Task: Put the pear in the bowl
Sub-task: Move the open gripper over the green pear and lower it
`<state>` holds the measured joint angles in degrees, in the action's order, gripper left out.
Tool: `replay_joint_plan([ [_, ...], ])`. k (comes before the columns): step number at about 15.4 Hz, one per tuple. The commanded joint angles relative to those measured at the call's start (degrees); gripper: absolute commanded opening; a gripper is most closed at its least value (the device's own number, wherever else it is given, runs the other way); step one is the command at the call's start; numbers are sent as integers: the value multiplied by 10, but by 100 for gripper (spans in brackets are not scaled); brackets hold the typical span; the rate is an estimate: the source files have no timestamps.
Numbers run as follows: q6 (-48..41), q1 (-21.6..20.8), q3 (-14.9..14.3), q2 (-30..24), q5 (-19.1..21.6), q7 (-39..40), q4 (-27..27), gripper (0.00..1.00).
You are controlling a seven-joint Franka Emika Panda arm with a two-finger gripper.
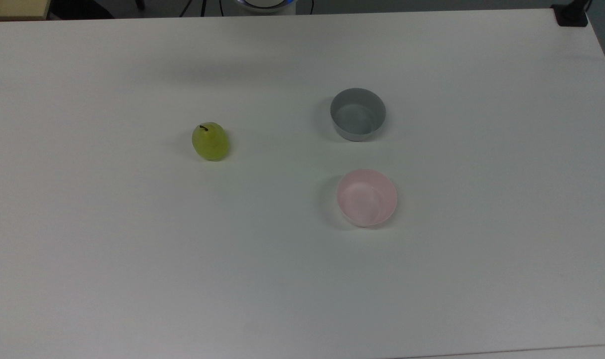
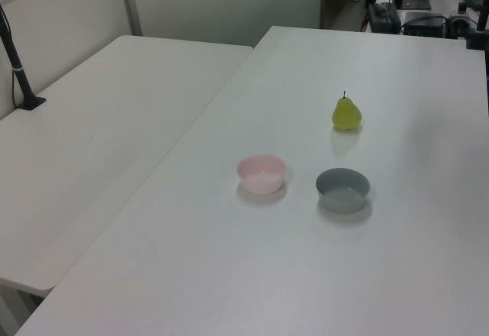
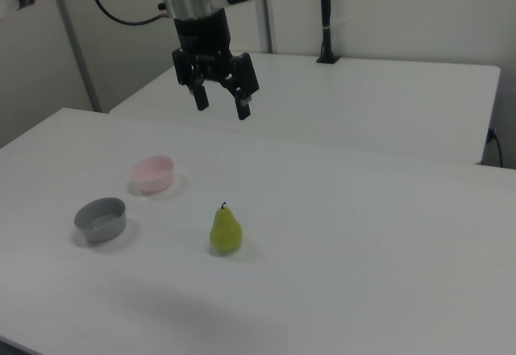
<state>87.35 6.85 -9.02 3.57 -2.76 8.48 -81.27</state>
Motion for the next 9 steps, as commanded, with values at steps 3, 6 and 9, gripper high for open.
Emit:
replay_joint_plan([
  [3,5,15,0,31,-5,9,3,100],
  [6,5,14,1,35,-4,8,0,100],
  [9,4,16,0,44,-10,7,1,100],
])
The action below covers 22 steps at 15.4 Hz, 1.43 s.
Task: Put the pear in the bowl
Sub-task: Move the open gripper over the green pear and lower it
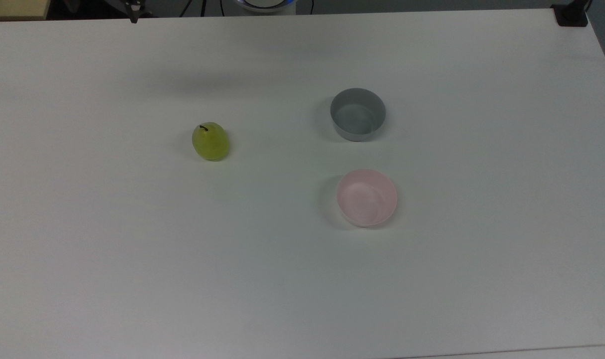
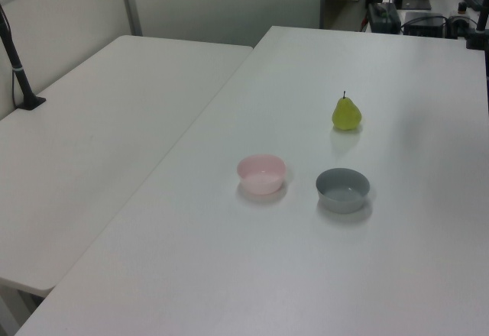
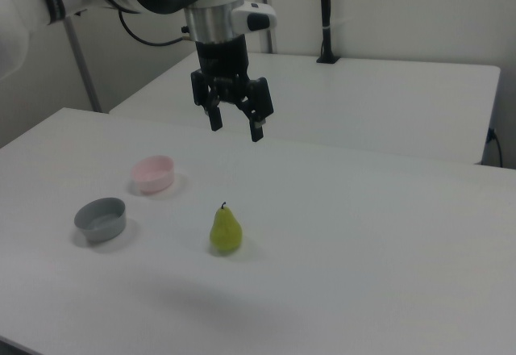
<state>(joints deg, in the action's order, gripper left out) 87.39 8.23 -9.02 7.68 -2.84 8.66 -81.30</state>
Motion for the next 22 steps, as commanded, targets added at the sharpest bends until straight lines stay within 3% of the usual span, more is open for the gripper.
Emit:
replay_joint_plan([
  [1,1,2,1,3,-15,4,3,100],
  [3,1,-3,6,4,-24,4,3,100],
  [5,-2,-23,8,0,-72,5,3,100],
  [7,-6,-43,7,-5,-86,3,2,100],
  [10,-15,-47,9,-7,-78,0,3,100],
  [12,-18,-56,29,-1,-79,0,-2,100],
  [17,-58,-119,31,21,-63,-15,-23,100],
  [22,-29,-124,32,29,-27,-40,-33,100],
])
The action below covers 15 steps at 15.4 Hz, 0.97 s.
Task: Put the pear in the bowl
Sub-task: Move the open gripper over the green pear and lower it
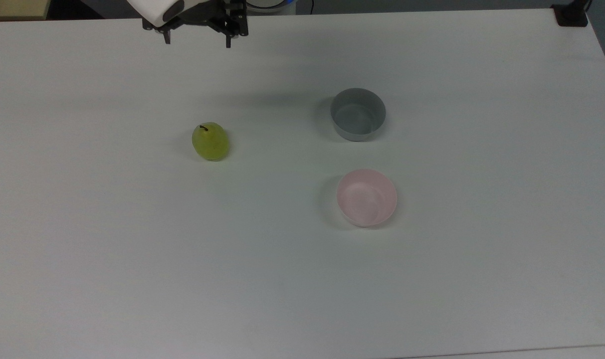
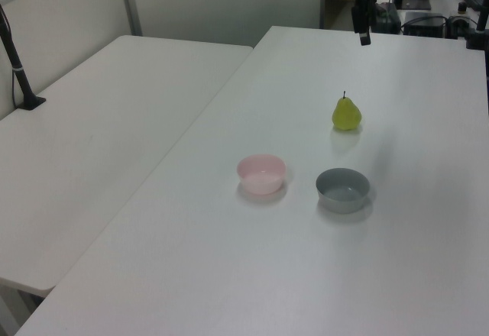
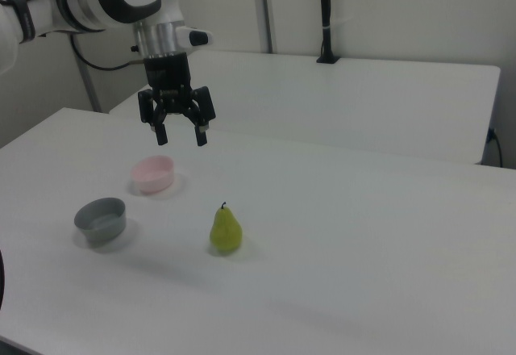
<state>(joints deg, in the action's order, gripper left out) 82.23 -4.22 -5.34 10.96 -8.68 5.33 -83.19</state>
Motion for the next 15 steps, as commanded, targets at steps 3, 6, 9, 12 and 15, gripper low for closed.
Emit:
replay_joint_plan([
  [3,107,3,-5,-5,53,-6,-64,100],
  [6,179,0,-6,-16,56,-6,-128,100],
  [9,231,1,-6,-15,56,-1,-162,100],
  [12,262,6,-6,6,53,4,-174,100],
  [15,288,11,-6,25,46,13,-190,100],
])
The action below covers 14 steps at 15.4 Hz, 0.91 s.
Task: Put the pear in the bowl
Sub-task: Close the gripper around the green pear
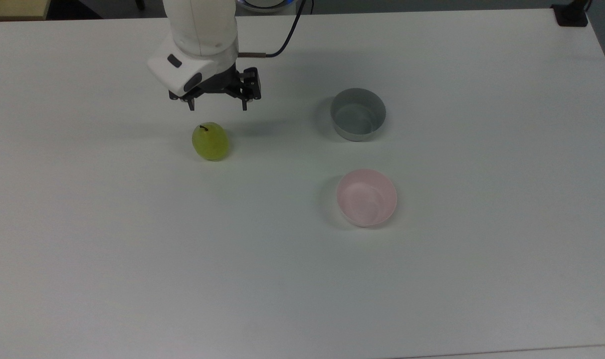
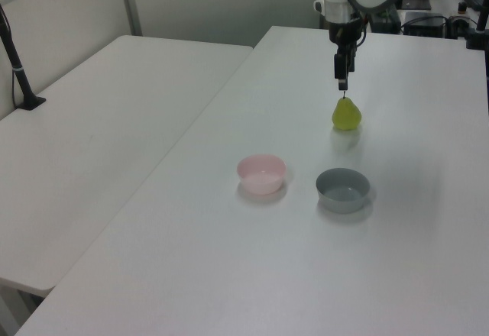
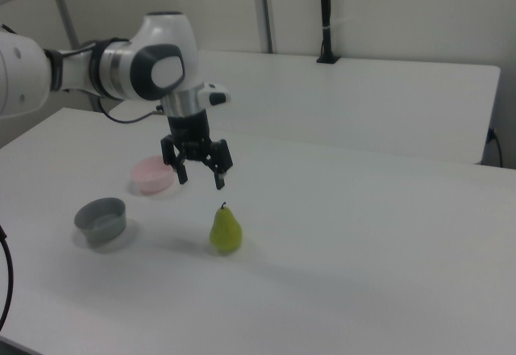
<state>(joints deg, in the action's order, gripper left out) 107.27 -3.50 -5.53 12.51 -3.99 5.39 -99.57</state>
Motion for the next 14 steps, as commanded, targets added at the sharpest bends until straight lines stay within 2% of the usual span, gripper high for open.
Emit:
replay_joint_plan([
  [1,44,3,-4,15,-7,15,-30,100],
  [4,47,15,-4,31,-24,32,-31,100],
  [9,72,12,-4,72,-26,46,-32,100],
  [13,72,14,-4,77,-37,48,-34,100],
  [14,74,13,-4,80,-42,48,-40,97],
])
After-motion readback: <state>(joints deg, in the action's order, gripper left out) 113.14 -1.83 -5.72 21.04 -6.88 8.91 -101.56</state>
